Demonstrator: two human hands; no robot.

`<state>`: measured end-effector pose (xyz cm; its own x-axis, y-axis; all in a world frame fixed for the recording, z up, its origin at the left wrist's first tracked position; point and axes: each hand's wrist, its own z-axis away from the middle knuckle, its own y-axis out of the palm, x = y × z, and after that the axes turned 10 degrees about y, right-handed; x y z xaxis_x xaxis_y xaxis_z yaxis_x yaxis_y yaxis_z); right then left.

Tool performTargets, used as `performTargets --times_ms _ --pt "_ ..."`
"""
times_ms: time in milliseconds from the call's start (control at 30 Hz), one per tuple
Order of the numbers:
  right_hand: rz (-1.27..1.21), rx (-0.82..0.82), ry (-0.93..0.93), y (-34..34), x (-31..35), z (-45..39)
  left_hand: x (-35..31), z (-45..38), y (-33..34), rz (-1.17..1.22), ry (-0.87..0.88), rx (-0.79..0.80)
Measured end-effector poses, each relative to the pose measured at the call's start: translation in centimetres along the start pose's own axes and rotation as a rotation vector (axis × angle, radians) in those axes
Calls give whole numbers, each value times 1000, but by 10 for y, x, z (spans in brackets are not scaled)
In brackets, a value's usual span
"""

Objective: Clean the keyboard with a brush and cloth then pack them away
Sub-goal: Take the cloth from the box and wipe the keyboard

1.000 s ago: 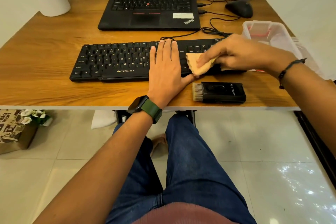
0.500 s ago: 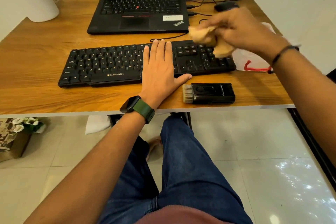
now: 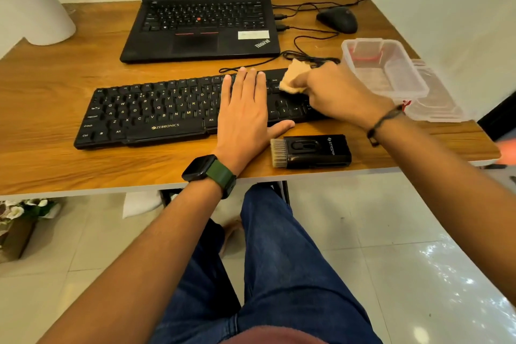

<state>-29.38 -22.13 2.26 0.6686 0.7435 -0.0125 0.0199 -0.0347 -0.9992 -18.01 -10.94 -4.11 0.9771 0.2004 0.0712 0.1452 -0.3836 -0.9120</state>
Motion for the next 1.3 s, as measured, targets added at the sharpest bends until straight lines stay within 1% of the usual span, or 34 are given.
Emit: performTargets --times_ms 100,200,300,467,600,733,867,967,1033,1100,1133,1200,1300 --pt "-68 22 -1 -6 -5 11 0 0 0 -4 2 -5" --pt "-141 -67 94 -18 -7 -5 0 1 -2 -19 -8 -6" --pt "-97 -135 160 -22 -2 -31 -1 0 -3 -18 -16 7" --pt "44 -37 87 2 11 -34 -1 1 -1 -8 -16 10" --pt "30 -54 98 8 8 -8 -1 1 -1 -6 -12 1" --pt "-3 73 84 -1 11 24 0 1 0 10 -7 -1" --pt "-34 133 62 -21 11 36 0 1 0 13 -19 0" --pt "-147 120 111 -37 8 25 0 2 0 17 -22 -5" --pt "-192 27 165 -43 4 5 1 3 -1 18 -24 -7" --pt "-121 -104 190 -42 2 -18 0 3 -2 23 -26 -10" --pt "-52 -143 190 -39 2 -27 0 3 -2 28 -28 -9" --pt "78 -133 154 -29 6 -39 1 3 -2 34 -40 -7" --pt "186 -45 85 -9 10 -40 1 4 -2 46 -53 -4"
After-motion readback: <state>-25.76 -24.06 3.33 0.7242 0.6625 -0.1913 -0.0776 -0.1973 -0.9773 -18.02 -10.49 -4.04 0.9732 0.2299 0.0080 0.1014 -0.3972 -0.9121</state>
